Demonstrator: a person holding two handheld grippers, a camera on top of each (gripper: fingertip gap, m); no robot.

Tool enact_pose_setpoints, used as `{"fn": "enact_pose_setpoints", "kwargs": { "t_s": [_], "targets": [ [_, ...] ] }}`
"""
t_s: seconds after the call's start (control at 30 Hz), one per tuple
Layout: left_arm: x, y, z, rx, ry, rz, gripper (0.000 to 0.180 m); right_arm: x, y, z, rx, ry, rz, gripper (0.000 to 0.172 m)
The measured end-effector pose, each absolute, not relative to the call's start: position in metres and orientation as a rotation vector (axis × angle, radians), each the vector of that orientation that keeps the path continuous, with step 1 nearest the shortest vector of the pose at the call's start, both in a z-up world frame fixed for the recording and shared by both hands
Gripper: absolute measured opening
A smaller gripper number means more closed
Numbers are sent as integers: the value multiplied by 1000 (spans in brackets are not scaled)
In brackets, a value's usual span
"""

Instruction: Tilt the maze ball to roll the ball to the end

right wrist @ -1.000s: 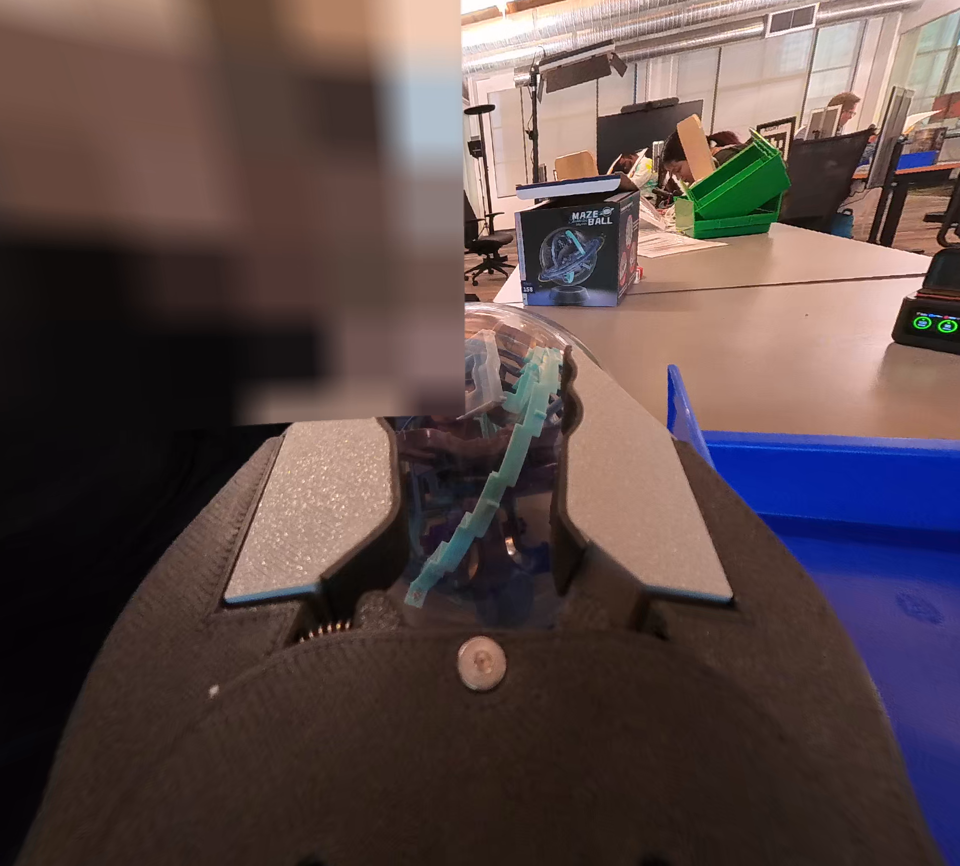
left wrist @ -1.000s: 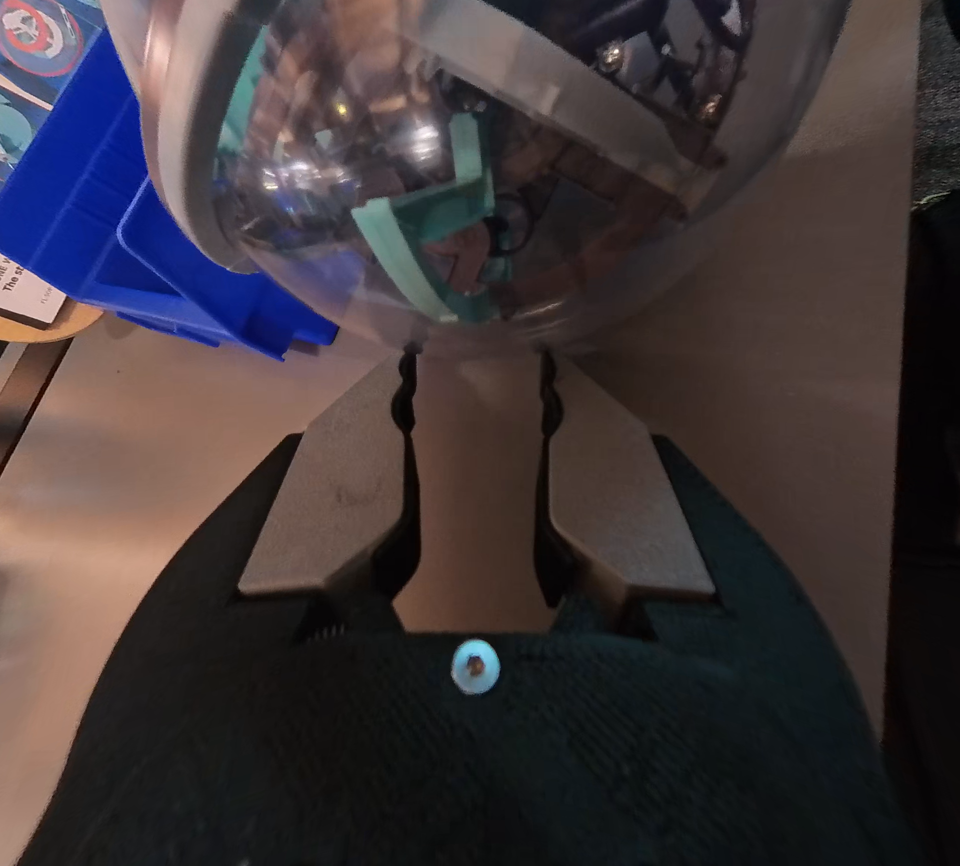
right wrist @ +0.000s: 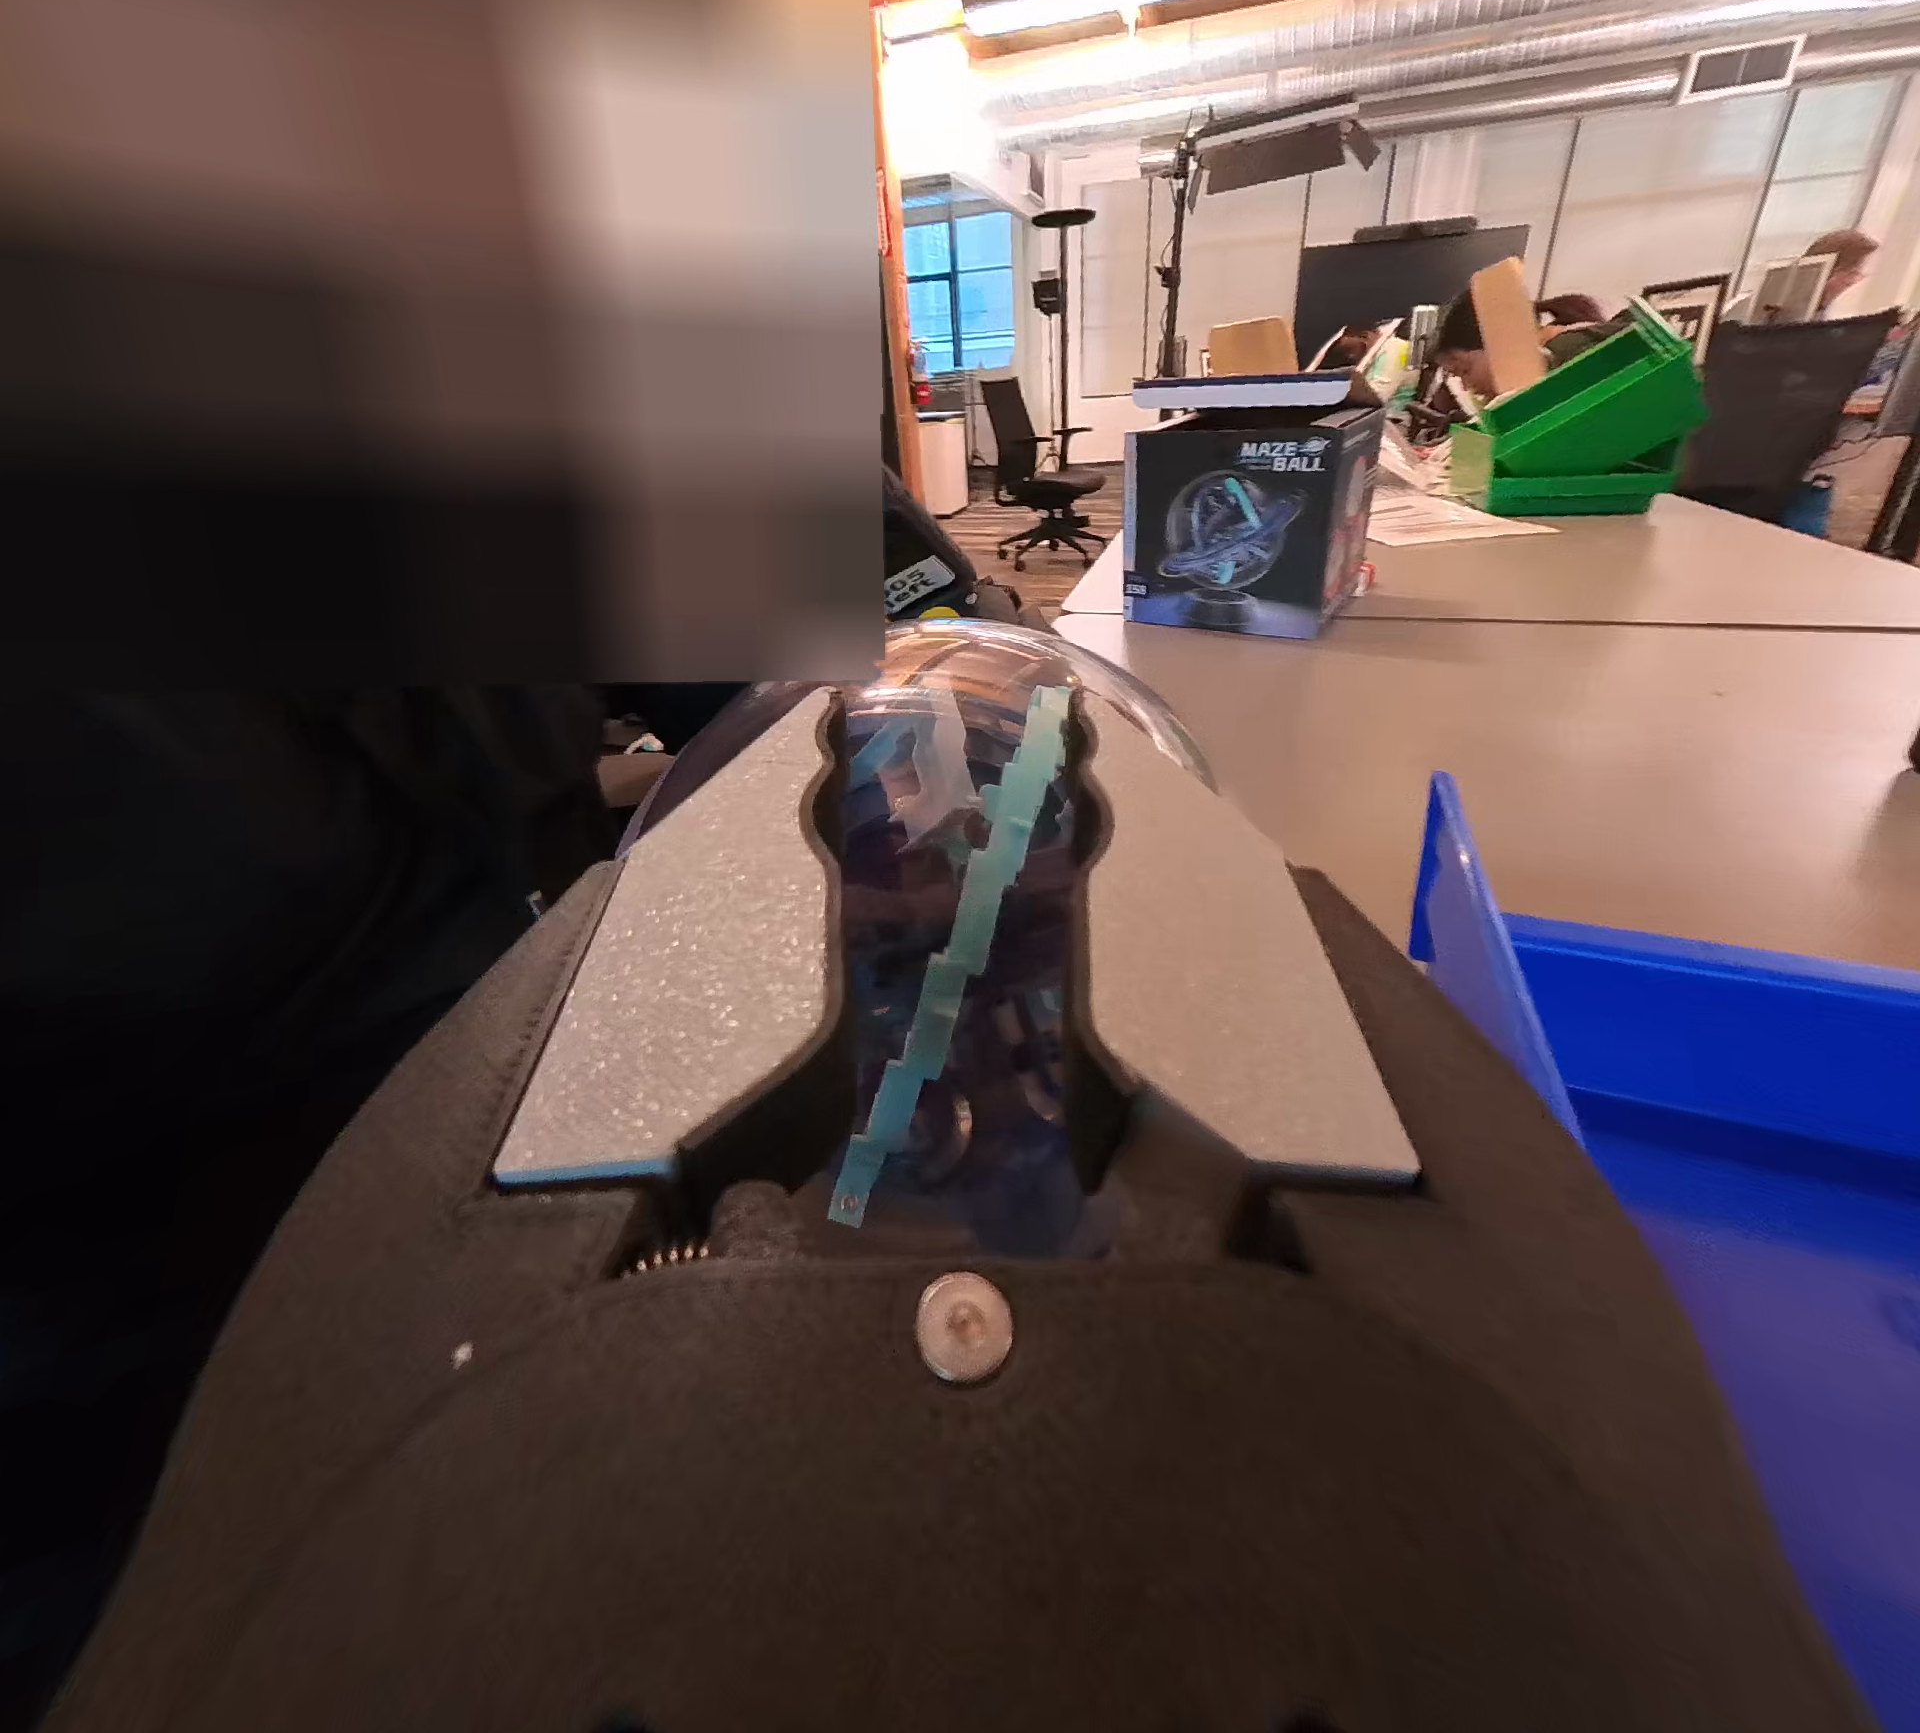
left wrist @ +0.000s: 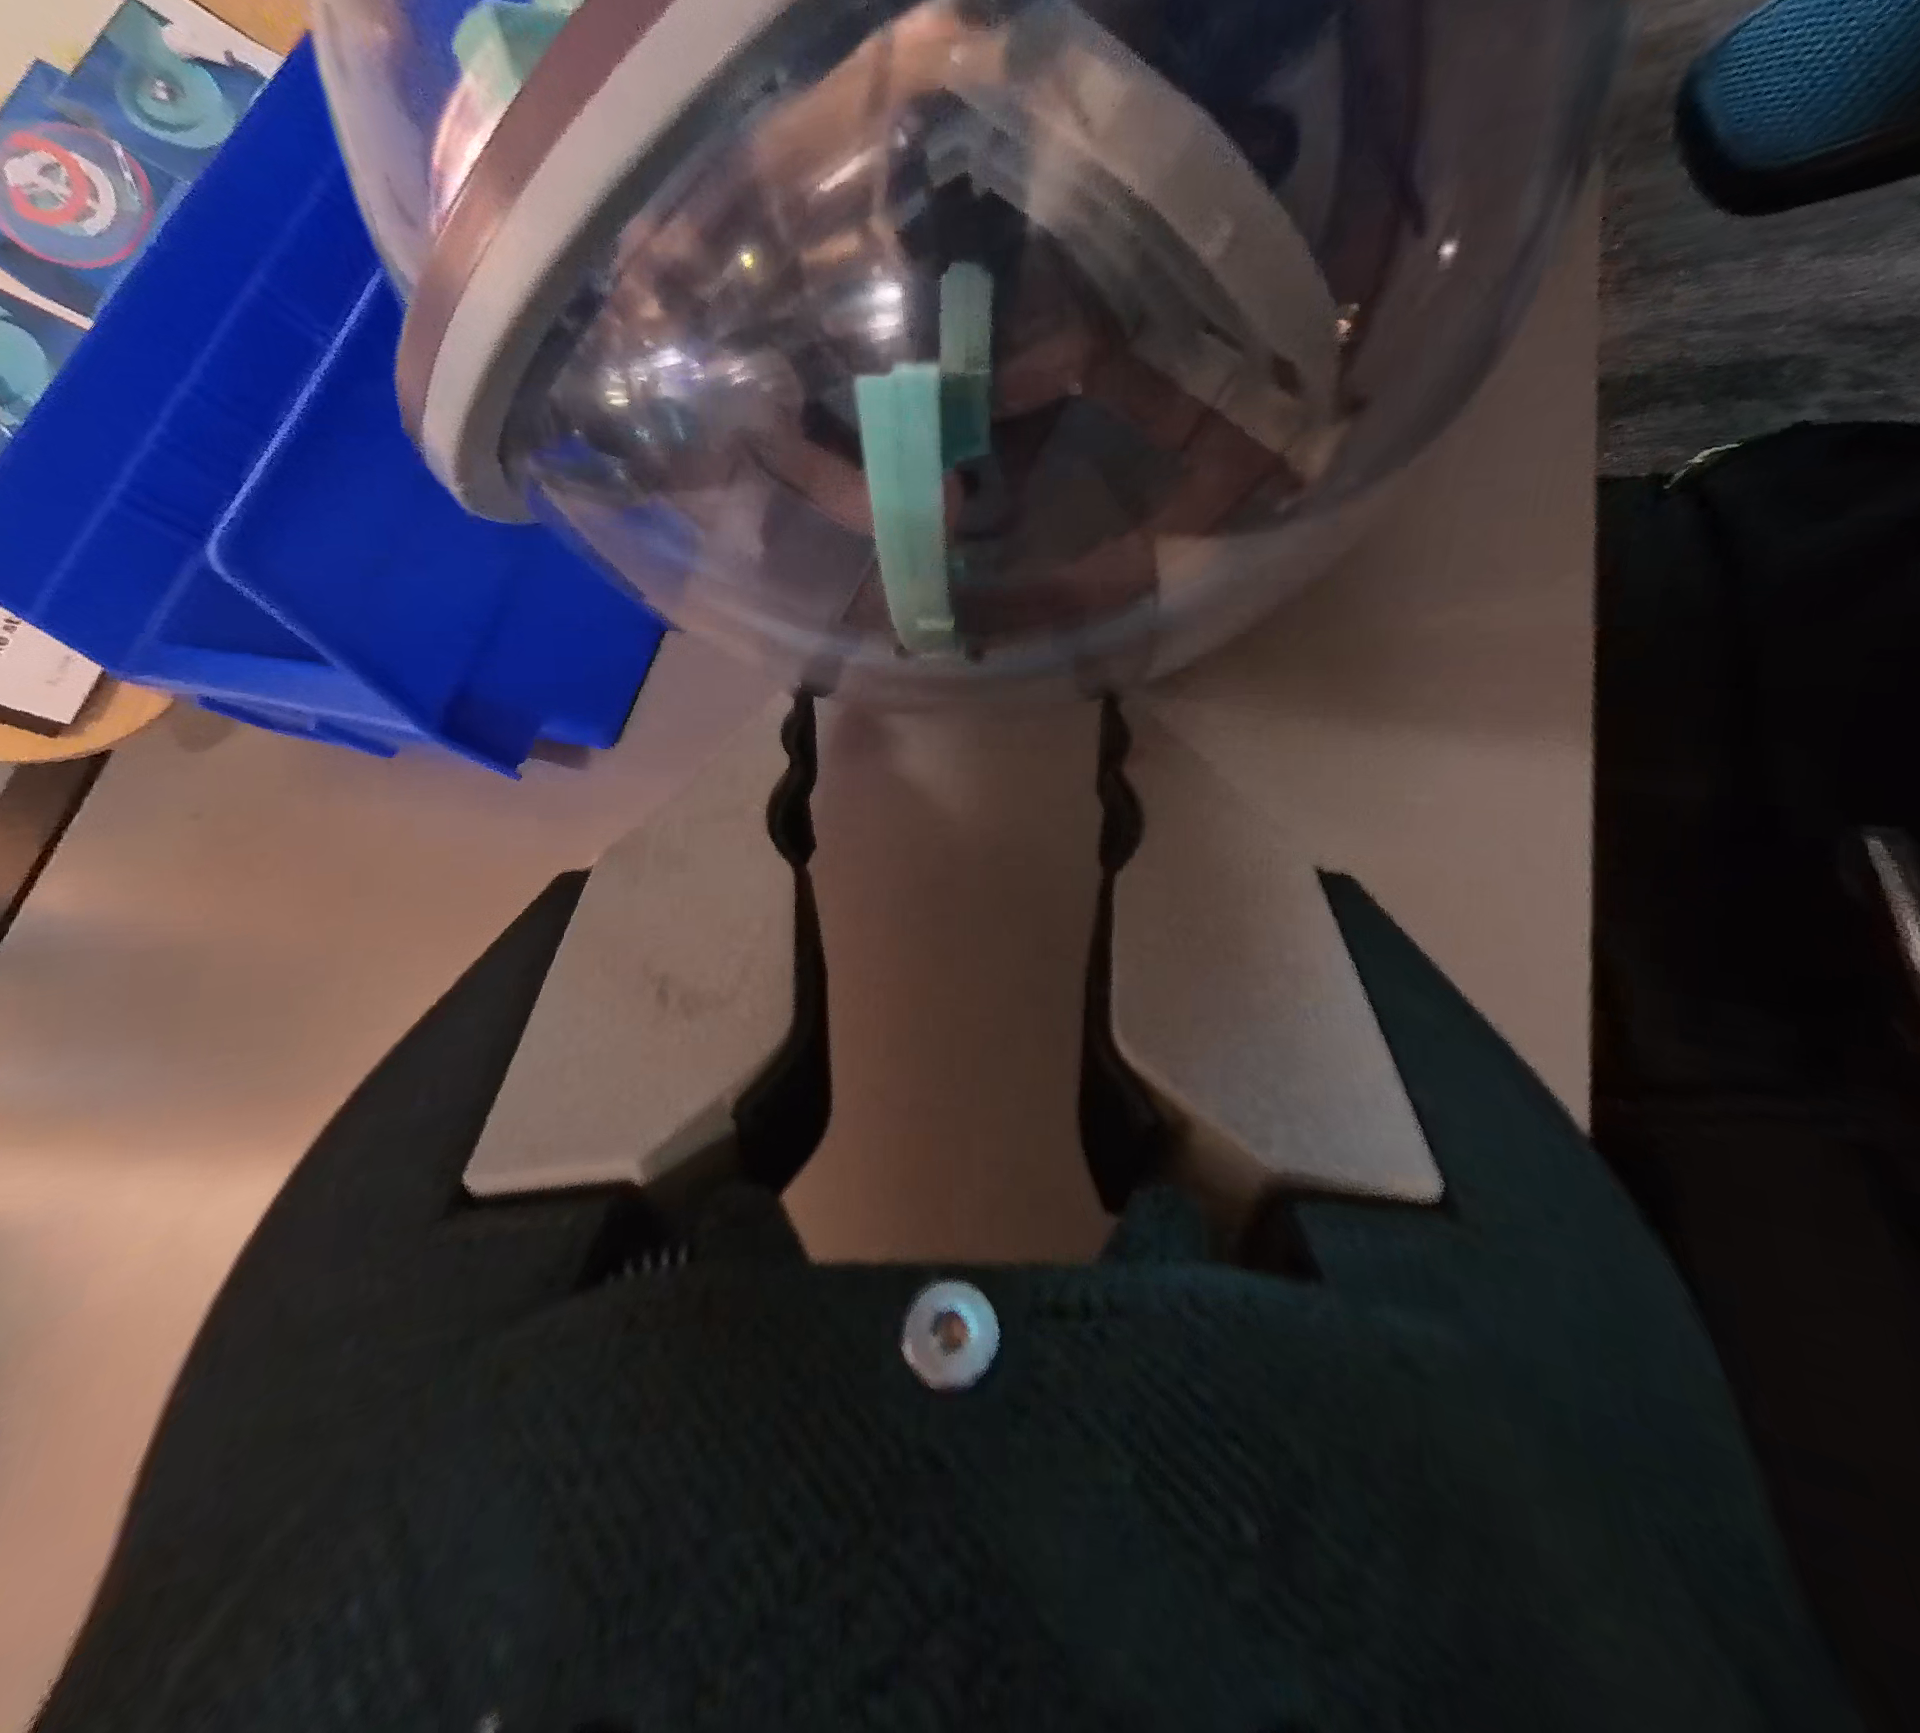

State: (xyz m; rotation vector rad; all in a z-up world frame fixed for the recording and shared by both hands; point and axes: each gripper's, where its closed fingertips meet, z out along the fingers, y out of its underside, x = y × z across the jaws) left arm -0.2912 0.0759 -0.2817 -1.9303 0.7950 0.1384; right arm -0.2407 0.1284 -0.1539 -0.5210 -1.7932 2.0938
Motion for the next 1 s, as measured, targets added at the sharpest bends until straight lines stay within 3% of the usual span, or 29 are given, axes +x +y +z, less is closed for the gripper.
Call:
{"fn": "enact_pose_setpoints", "kwargs": {
  "t_s": [1.0],
  "targets": [
    [-289,74,-282,-1946,792,71,53,-239,129,-153,-533,-1800,2082,29]
  ]
}}
